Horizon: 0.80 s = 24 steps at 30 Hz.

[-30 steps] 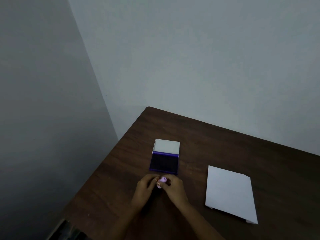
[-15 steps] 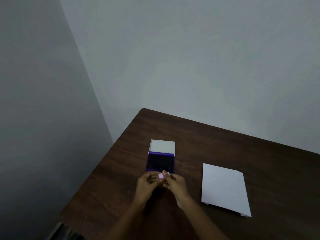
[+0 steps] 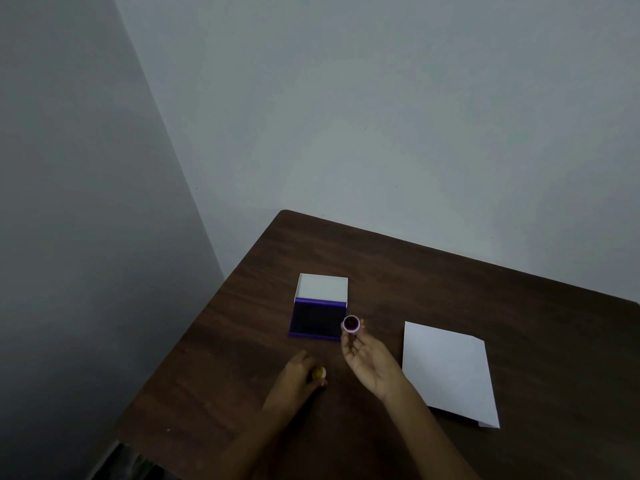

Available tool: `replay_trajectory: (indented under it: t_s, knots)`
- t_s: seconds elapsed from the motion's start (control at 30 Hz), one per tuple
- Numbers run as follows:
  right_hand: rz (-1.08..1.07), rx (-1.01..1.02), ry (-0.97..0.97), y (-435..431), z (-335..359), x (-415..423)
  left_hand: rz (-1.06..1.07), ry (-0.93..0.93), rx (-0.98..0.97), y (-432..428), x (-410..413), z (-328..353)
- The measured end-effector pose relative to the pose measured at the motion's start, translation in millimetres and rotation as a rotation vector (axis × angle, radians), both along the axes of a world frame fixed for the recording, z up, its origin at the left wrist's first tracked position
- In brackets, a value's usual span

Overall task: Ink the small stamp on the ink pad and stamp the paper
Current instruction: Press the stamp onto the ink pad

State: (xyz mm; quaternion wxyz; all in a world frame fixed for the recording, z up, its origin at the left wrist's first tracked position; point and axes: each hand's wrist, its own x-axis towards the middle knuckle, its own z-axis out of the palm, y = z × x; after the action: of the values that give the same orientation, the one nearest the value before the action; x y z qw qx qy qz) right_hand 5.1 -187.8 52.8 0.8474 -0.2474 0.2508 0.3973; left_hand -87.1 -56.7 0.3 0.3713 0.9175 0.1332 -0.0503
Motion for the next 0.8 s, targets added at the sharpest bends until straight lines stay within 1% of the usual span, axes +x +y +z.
replay_trajectory:
  t_s: [0.07, 0.1, 0.23, 0.33, 0.4, 0.47, 0.5, 0.57, 0.6, 0.63, 0.8]
  knots:
    - [-0.005, 0.026, 0.006, -1.0, 1.7, 2.6, -0.085, 0.006, 0.107, -3.2, 2.4, -4.5]
    - [-0.005, 0.026, 0.003, -1.2, 2.3, 3.9, -0.100, 0.003, 0.129, -4.2, 3.0, -6.4]
    - [-0.009, 0.010, -0.010, -1.6, 3.4, 8.1, -0.099, -0.044, 0.119, -4.6, 3.5, -9.5]
    - [-0.009, -0.021, -0.058, -2.7, 2.3, 11.6, 0.077, -0.146, 0.051, 2.4, 4.3, -6.5]
    - [0.009, -0.083, -0.133, -2.1, -0.6, 15.6, 0.193, -0.212, 0.056, 12.0, 6.5, -7.8]
    - [0.052, -0.197, -0.242, 1.1, -4.3, 20.0, 0.247, -0.224, 0.103, 24.1, 10.3, -13.2]
    - [0.093, -0.305, -0.329, 3.4, -6.0, 21.7, 0.257, -0.202, 0.118, 30.0, 12.4, -16.0]
    - [0.221, -0.658, -0.596, 8.7, -9.5, 23.7, 0.246, -0.163, 0.126, 38.9, 17.8, -20.0]
    - [0.263, -0.803, -0.725, 12.2, -12.4, 24.9, 0.232, -0.163, 0.128, 42.1, 20.7, -21.5]
    - [0.278, -0.887, -0.816, 16.5, -14.8, 26.3, 0.219, -0.165, 0.130, 44.4, 23.7, -22.8]
    - [0.333, -1.103, -1.137, 48.8, -19.8, 35.8, 0.162, -0.160, 0.213, 49.3, 34.1, -30.5]
